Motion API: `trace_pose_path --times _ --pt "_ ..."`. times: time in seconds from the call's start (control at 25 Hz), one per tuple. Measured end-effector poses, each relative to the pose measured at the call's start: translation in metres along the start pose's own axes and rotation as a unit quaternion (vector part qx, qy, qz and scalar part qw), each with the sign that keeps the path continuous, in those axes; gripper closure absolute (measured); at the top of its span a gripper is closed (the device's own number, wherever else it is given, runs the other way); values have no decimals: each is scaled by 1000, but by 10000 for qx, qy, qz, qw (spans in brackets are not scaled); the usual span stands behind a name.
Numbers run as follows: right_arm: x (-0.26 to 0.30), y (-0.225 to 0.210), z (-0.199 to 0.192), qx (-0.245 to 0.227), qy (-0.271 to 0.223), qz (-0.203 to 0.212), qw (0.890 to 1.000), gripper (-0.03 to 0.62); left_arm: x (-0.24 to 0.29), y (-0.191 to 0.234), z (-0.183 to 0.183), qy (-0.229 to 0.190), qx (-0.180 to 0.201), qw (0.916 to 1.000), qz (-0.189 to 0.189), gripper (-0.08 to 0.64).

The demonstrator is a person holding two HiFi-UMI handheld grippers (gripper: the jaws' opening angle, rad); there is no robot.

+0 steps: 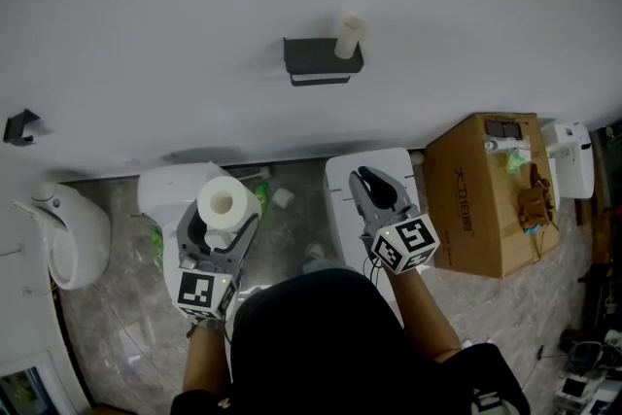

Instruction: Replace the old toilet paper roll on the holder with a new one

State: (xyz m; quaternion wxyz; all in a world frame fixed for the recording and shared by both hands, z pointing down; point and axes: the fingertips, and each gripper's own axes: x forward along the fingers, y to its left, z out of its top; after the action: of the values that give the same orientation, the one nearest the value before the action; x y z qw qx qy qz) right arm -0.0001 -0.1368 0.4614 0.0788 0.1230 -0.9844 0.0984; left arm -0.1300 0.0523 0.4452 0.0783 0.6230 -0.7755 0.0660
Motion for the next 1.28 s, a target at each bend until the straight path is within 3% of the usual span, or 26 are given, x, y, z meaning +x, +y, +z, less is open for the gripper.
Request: trace_pose_path --times 0.24,0.4,0.72,0.92,1.2,1.28 --pt "19 -27 12 -15 -50 55 10000 529 38 5 7 -26 188 9998 -24 160" --pt "31 -42 18 -75 -59 -7 10000 529 57 7 12 10 87 10000 -34 160" --pt "59 -51 32 -147 -126 -181 9996 528 77 26 20 -134 264 9992 -263 160" --pt "81 -55 45 -206 -177 -225 9994 528 88 40 28 53 -84 9996 -281 160" --pt "109 -75 69 -427 -337 -446 9975 522 94 53 21 -54 253 9987 -433 160" --pt "118 -83 77 -510 -351 -489 9969 482 94 54 22 -72 324 9986 -418 160"
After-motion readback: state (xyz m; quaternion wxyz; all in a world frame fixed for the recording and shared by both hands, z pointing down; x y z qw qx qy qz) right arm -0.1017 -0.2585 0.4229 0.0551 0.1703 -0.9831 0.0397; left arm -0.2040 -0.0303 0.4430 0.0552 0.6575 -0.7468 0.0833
